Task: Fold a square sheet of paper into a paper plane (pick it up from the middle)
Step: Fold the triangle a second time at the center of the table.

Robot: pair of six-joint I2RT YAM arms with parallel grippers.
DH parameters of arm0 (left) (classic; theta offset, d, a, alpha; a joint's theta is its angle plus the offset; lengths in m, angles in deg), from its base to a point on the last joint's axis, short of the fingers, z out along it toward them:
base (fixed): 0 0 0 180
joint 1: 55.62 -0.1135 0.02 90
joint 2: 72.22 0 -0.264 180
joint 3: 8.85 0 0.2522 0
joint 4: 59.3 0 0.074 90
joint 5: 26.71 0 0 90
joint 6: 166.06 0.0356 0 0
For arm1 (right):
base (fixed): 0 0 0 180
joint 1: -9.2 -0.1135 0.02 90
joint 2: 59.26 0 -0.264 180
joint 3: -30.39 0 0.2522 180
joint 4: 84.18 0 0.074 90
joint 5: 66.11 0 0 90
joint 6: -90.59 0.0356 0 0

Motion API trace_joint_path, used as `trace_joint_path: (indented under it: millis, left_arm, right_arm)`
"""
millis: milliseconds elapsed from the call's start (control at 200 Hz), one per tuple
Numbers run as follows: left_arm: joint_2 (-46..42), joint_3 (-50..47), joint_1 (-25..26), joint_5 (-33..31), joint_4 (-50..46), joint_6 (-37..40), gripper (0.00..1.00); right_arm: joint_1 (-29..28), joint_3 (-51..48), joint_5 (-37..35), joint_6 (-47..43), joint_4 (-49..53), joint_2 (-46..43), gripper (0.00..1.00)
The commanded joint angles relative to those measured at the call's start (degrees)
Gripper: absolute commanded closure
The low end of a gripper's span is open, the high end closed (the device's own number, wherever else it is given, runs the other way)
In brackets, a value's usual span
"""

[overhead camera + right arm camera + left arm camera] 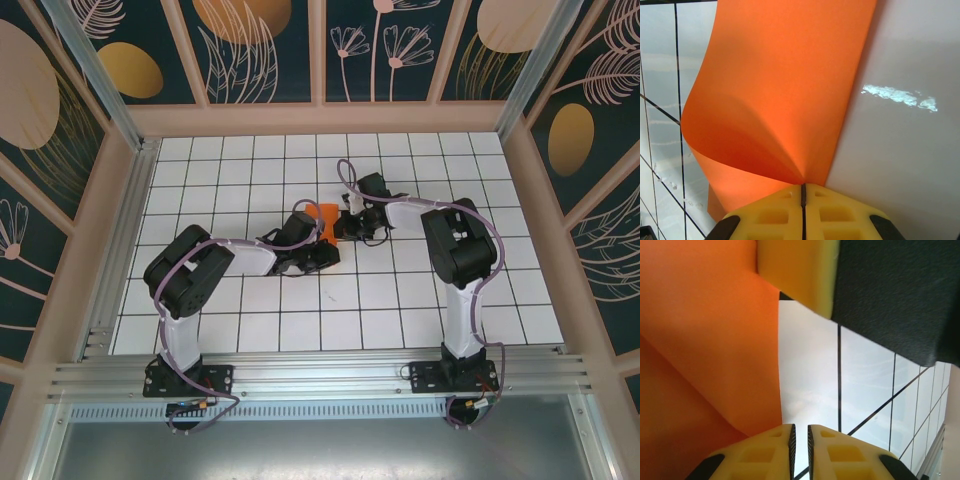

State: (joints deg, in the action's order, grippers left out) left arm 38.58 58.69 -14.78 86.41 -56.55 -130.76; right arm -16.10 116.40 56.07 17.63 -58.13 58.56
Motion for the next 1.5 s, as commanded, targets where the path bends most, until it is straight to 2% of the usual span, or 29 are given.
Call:
trace_joint_path:
  millis: [0,220,375,580,906,1251,1371,1496]
  left_arm:
    - [2.1,0.7,0.2,-0.8,-2.2,0.4,0.84]
    - [1.8,1.2,0.2,0.1,-2.8,0.4,0.84]
    - [-2.9,1.0,0.0,1.6,-0.2,-0.6,0.81]
    - [-6.9,-0.9,-1.0,-3.4,-0.1,-1.2,0.79]
    - [-3.1,0.3,-1.2,-6.6,-1.3,-1.8,0.84]
    - [0.0,1.2,-1.2,-6.6,-3.2,-0.8,0.89]
    - [0.5,1.4,-1.2,-7.2,-4.8,-0.4,0.91]
    - [0.6,1.1,-1.2,-8.3,-6.7,0.0,0.92]
  right_arm:
    - [-0.7,0.4,-1.4,0.5,1.2,2.5,0.93]
    - [-0.8,0.4,-1.7,0.4,1.5,2.4,0.93]
    - [-0.9,0.3,-1.8,0.4,1.4,2.5,0.93]
    - [-0.9,0.1,-1.8,0.3,1.4,2.6,0.93]
    - [-1.0,0.3,-1.5,0.2,1.4,2.4,0.93]
    - [-1.1,1.2,0.0,-0.2,1.2,2.3,0.92]
    - [-1.1,1.4,0.9,-0.5,0.8,1.8,0.87]
    - [-1.0,0.8,2.3,-0.3,-0.5,0.3,0.75]
